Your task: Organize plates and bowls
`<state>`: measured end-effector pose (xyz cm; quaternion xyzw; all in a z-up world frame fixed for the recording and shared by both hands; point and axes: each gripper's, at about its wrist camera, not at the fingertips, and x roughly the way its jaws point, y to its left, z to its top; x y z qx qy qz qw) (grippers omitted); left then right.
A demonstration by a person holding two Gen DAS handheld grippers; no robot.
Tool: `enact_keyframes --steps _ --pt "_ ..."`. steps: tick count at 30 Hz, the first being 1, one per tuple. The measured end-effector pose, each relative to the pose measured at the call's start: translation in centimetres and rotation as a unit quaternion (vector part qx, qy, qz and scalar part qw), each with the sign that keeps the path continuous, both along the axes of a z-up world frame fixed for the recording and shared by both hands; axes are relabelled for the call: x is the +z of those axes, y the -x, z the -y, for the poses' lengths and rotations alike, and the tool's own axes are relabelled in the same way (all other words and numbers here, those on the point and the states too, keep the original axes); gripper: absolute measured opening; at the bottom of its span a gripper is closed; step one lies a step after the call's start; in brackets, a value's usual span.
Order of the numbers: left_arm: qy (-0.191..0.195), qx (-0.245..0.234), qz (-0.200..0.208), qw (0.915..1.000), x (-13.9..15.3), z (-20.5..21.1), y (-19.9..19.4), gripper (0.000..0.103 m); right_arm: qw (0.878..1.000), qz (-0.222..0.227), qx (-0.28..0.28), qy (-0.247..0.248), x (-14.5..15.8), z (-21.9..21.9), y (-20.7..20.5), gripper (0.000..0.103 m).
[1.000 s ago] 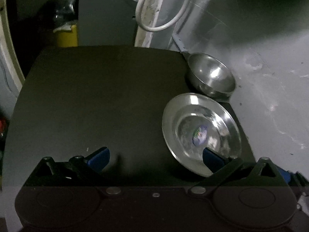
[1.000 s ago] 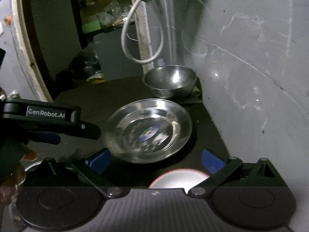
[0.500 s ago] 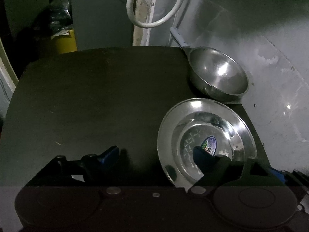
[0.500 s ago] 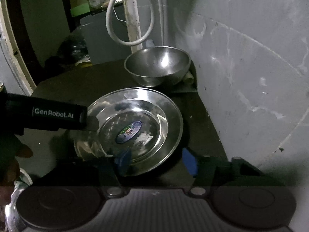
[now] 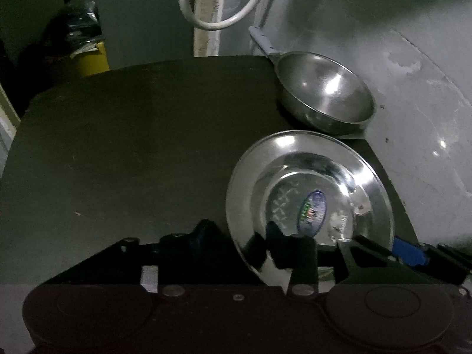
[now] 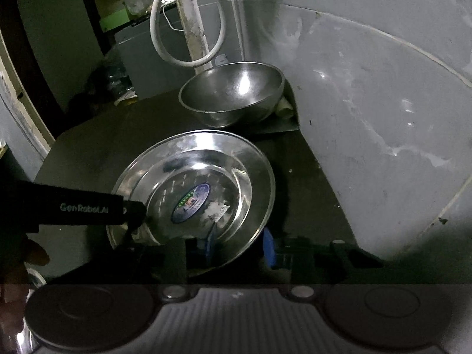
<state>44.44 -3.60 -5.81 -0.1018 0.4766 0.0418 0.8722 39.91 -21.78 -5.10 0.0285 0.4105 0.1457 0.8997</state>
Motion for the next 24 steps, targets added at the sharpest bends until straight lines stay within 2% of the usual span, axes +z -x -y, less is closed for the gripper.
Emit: enact_keyframes --steps 1,14,24 --pt "0.004 -0.006 0.0 1.0 0.0 0.0 0.1 0.029 1.0 -0.001 0.0 -0.006 0.0 0.1 0.0 0.032" --pt "0.02 -0.009 0.026 0.9994 1.1 -0.8 2.9 0.028 0.998 0.034 0.011 -0.044 1.1 0.5 1.9 0.028" --pt "0.029 0.004 0.067 0.9973 3.2 -2.4 6.9 0.028 0.995 0.075 0.036 -0.055 3.3 -0.5 5.3 0.027"
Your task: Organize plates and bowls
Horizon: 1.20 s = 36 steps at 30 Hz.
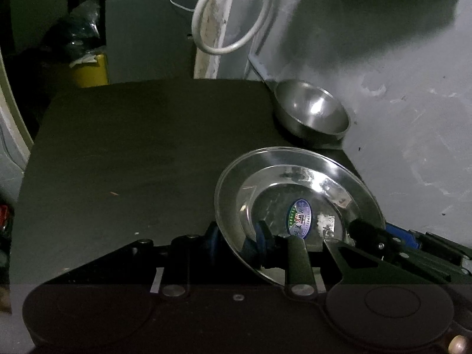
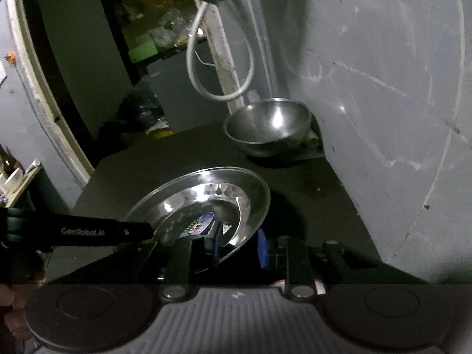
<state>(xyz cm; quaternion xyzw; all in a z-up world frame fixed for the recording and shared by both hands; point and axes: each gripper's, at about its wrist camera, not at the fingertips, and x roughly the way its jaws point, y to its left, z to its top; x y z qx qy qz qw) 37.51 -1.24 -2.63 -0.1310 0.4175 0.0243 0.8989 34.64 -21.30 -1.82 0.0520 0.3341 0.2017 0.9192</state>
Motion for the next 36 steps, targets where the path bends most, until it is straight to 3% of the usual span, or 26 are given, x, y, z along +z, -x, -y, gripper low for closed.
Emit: enact_keyframes --steps 15,25,36 --pt "-0.048 0.035 0.051 0.9969 4.0 -3.0 8.7 0.028 0.998 0.033 0.056 -0.027 3.0 -3.7 6.9 0.027" --pt "-0.04 0.056 0.032 0.9971 3.2 -4.7 13.7 0.028 0.995 0.019 0.094 -0.012 2.8 -5.9 11.4 0.028" --pt "-0.035 0.075 -0.001 0.9965 1.1 -5.3 17.5 0.028 0.993 -0.02 0.115 -0.015 0.6 -6.3 14.3 0.029"
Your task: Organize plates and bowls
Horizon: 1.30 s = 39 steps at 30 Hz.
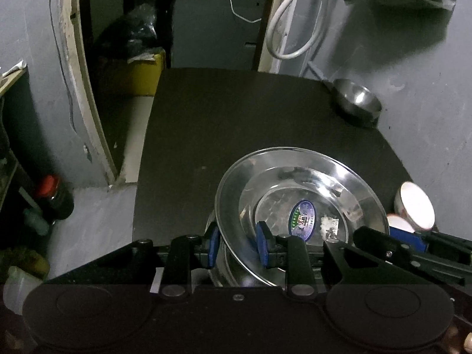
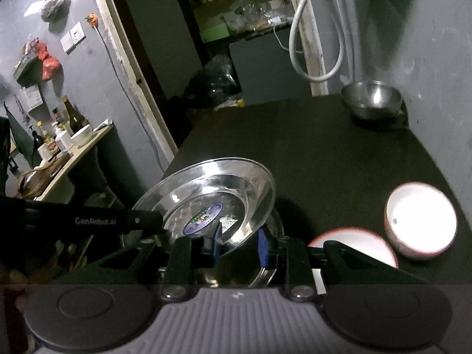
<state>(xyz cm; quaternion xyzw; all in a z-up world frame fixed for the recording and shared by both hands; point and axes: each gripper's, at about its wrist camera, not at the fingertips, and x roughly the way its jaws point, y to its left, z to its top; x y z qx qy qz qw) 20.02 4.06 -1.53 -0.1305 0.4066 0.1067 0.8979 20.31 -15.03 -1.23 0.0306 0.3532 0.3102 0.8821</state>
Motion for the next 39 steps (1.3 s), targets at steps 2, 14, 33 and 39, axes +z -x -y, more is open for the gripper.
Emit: enact_keyframes --steps 2,14,33,39 --pt "-0.001 -0.001 -0.005 1.0 -0.4 0.0 0.4 0.028 1.0 -0.006 -0.001 0.001 -0.4 0.0 0.2 0.029" --pt "-0.009 -0.007 -0.022 0.9997 -1.5 0.1 1.1 0.029 1.0 -0.027 0.0 0.01 -1.2 -0.6 0.3 0.029" --pt "-0.049 -0.017 -0.042 0.9978 -2.5 1.3 0.0 0.033 0.999 -0.038 0.011 0.016 -1.6 -1.0 -0.5 0.03" --pt "-0.057 -0.018 -0.048 0.9971 -2.7 1.4 -0.4 0.034 0.999 -0.035 0.015 0.022 -1.7 -1.3 -0.5 0.03"
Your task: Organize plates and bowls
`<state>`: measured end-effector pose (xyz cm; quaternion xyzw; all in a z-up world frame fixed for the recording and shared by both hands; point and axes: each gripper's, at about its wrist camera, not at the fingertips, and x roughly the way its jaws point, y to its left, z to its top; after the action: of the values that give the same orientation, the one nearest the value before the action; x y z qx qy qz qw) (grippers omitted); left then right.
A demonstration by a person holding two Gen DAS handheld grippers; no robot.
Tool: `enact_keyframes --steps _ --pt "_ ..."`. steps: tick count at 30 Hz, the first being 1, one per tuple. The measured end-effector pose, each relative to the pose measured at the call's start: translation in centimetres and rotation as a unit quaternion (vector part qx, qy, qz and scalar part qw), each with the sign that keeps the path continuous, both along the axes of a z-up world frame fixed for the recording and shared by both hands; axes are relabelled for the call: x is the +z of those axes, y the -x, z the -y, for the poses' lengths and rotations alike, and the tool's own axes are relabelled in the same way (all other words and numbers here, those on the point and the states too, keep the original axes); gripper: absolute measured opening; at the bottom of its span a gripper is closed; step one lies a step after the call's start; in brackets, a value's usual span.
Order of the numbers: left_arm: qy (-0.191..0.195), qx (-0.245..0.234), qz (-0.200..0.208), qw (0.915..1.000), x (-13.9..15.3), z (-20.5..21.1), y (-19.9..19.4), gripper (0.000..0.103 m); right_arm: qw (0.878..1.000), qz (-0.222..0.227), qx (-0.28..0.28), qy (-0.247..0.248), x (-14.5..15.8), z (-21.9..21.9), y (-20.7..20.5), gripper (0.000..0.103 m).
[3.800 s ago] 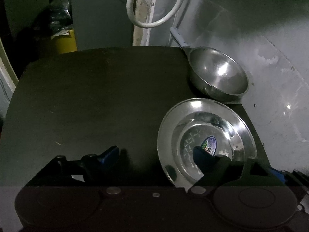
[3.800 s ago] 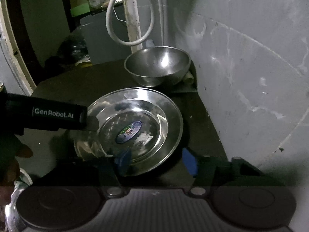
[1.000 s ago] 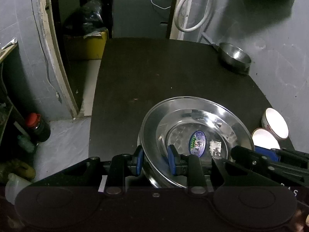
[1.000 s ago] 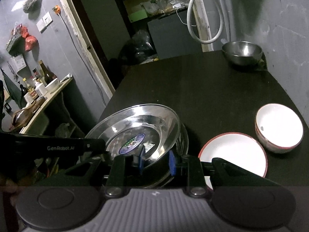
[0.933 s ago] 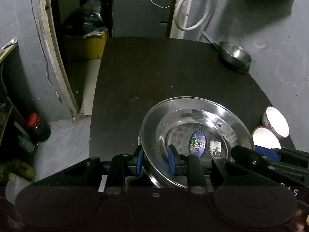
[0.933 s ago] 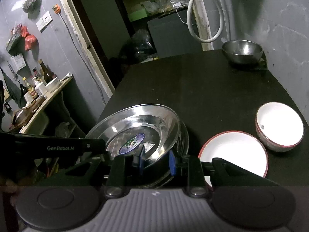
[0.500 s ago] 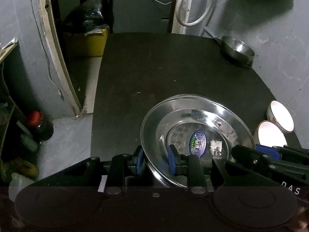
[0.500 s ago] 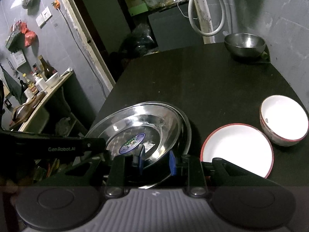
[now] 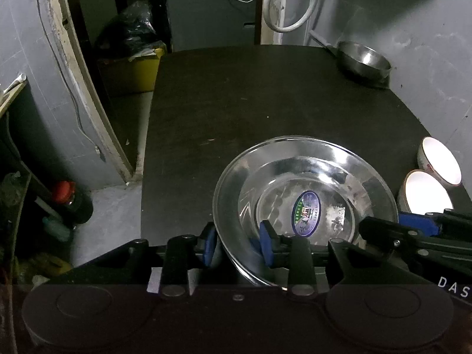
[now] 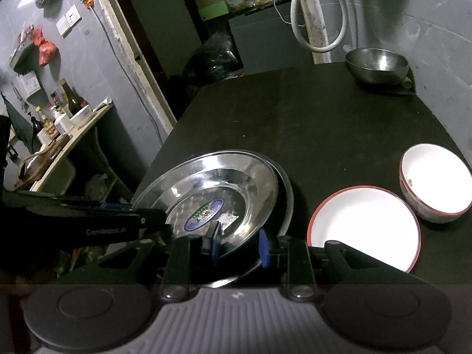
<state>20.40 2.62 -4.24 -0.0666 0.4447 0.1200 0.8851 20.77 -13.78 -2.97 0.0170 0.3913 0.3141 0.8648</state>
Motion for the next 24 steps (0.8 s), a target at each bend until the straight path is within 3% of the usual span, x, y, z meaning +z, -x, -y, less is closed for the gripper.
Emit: enact_keyframes --steps 24 --pt "-0.005 -0.009 -0.012 0.9999 -0.37 0.17 -0.2 0.039 1.0 0.007 0.007 0.015 0.2 -0.38 0.34 0.031"
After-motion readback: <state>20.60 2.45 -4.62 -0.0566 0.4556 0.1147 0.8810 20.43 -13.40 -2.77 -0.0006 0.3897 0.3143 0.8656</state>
